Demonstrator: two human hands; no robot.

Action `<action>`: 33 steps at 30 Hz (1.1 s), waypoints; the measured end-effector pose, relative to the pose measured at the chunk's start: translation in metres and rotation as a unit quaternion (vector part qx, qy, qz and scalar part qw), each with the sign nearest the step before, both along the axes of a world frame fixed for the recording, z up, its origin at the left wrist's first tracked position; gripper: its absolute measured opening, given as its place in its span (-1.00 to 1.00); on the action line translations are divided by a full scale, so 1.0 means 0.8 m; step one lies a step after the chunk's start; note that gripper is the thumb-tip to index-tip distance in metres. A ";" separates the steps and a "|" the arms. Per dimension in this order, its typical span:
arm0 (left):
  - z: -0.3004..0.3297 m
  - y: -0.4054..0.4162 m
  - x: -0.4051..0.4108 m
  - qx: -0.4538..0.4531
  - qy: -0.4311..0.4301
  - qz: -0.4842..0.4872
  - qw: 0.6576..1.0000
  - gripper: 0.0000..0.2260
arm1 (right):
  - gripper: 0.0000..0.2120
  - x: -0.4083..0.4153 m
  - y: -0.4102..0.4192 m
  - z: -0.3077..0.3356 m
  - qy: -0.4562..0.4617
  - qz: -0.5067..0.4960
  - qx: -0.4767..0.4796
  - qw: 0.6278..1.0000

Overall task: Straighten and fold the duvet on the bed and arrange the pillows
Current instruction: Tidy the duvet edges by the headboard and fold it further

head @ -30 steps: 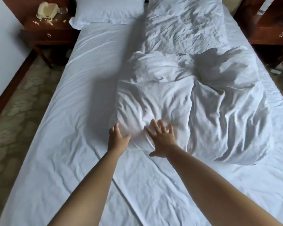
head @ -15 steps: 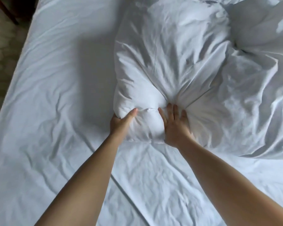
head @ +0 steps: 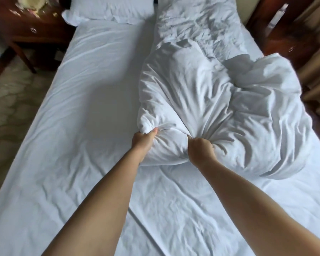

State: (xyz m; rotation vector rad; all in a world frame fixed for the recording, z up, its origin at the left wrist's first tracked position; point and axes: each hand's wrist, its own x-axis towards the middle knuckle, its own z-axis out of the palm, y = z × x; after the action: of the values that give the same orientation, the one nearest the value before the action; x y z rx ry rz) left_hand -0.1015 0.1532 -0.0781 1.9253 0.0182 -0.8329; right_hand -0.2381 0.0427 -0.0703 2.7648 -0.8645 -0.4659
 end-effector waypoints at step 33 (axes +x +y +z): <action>0.081 0.195 -0.306 0.323 -0.139 -0.077 0.933 -0.24 | -0.16 -0.329 0.154 0.058 0.019 0.038 0.254 0.966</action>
State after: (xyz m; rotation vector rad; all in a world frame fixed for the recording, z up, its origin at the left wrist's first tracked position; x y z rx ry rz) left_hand -0.3463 0.3093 -0.0131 2.6854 -0.0360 -0.6961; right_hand -0.5017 0.1662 -0.0239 3.2171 -0.7051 -0.8234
